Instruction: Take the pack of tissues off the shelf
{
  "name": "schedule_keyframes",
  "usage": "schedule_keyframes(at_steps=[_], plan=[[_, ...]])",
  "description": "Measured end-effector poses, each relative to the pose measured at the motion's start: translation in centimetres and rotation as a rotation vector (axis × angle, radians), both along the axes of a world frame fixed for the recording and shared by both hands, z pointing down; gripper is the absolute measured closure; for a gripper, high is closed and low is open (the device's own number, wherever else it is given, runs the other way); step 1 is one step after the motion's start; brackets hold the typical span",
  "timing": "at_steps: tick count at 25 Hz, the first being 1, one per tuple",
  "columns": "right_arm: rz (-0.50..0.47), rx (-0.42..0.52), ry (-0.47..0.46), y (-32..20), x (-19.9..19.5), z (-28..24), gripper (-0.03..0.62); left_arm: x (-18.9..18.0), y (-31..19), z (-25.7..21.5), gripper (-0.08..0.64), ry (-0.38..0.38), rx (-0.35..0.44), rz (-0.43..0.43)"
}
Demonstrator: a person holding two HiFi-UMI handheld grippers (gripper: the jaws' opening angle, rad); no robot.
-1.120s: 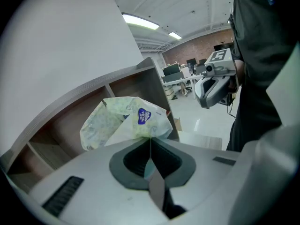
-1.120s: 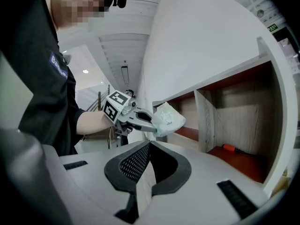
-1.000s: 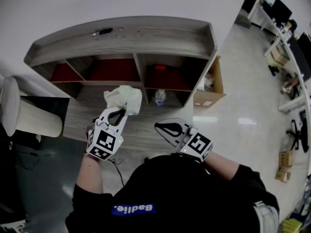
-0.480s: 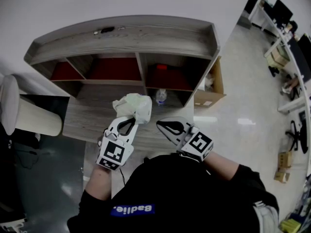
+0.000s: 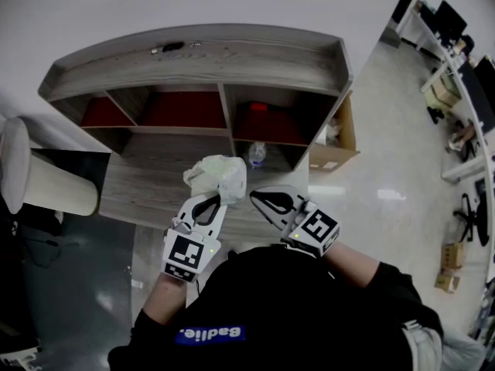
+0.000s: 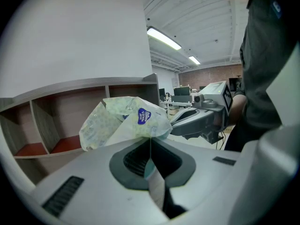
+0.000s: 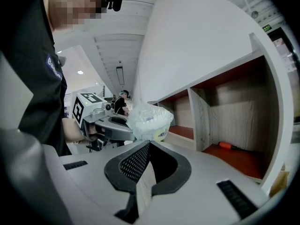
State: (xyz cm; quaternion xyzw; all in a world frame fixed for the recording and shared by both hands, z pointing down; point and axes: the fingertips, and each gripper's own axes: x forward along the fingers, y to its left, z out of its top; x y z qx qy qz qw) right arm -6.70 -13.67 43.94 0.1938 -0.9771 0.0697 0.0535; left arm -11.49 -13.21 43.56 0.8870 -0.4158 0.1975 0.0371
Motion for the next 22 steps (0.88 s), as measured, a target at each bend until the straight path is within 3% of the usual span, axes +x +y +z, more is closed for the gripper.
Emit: schedule_keyframes(at_steps=[8, 22], plan=[[-0.006, -0.003, 0.002, -0.1, -0.45, 0.17, 0.563, -0.5, 0.12, -0.58, 0.552, 0.057, -0.003, -0.036], [-0.006, -0.008, -0.009, -0.08, -0.5, 0.16, 0.563, -0.19, 0.34, -0.66, 0.552, 0.093, -0.012, -0.039]])
